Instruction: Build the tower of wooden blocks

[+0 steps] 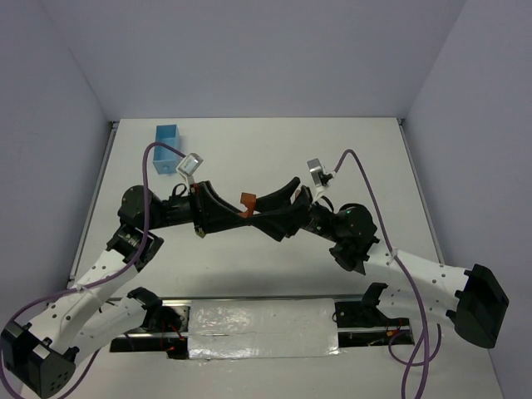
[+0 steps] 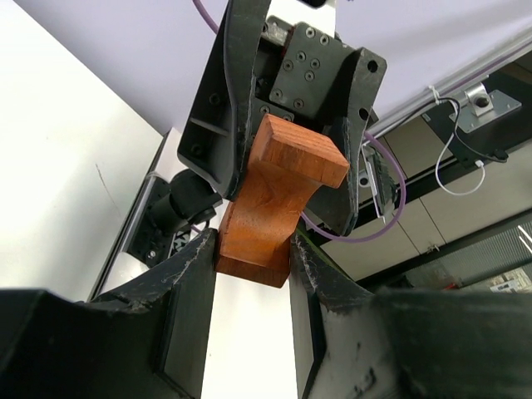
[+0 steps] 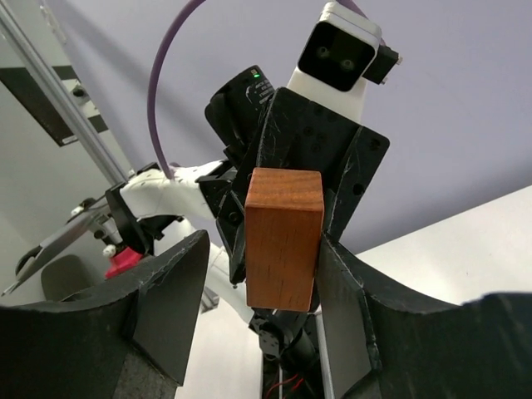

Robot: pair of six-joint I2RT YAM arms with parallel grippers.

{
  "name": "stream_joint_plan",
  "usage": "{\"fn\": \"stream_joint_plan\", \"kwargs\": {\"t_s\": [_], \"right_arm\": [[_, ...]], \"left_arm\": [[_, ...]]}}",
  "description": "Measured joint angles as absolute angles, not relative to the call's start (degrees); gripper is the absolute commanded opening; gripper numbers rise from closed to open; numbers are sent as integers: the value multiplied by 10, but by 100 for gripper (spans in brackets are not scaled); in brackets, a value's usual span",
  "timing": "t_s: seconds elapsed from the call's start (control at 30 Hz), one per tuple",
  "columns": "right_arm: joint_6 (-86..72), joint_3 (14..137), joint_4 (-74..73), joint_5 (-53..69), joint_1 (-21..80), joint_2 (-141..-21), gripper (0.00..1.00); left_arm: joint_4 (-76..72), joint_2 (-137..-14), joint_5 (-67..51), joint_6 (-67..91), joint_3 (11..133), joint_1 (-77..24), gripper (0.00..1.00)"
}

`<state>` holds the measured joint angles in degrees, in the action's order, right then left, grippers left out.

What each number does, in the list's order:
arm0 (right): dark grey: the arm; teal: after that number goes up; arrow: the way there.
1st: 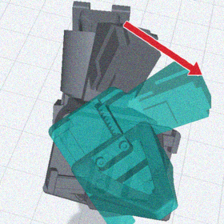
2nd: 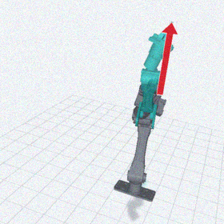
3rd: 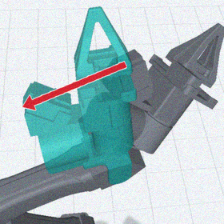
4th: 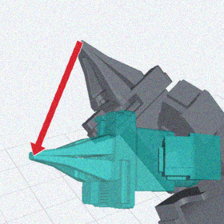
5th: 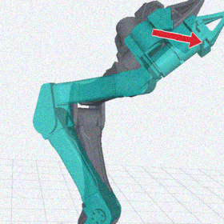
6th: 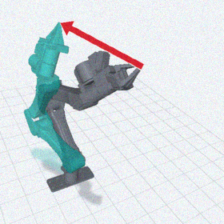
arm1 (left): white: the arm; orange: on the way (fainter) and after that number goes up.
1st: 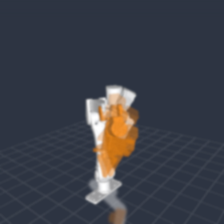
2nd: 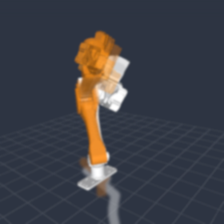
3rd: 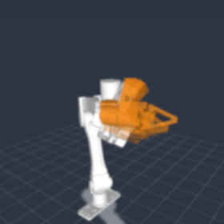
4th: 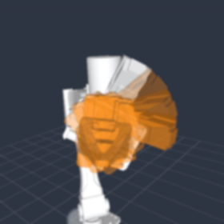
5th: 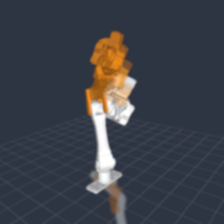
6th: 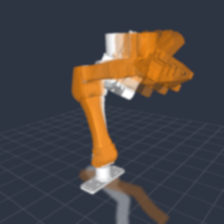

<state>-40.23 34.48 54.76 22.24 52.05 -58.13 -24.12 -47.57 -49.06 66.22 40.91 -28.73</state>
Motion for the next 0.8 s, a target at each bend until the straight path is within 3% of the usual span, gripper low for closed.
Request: {"fn": "stream_joint_plan", "kwargs": {"t_s": [0.13, 0.3, 0.4, 0.6, 0.7, 0.8], "right_arm": [[-402, 336, 555, 209, 523, -578, 61], [-406, 323, 567, 192, 524, -578, 53], [-408, 314, 583, 185, 524, -578, 42], [-410, 308, 615, 182, 529, -581, 38], [-410, 308, 630, 182, 531, -589, 0], [-411, 309, 648, 181, 531, -601, 0]], "left_arm": [[-243, -476, -486, 664, 409, -287, 0], [-248, -475, -486, 667, 409, -287, 0], [-252, -474, -486, 672, 409, -287, 0], [-276, -473, -487, 689, 408, -289, 0], [-290, -473, -487, 694, 402, -289, 0], [-297, -473, -487, 695, 400, -288, 0]]}}
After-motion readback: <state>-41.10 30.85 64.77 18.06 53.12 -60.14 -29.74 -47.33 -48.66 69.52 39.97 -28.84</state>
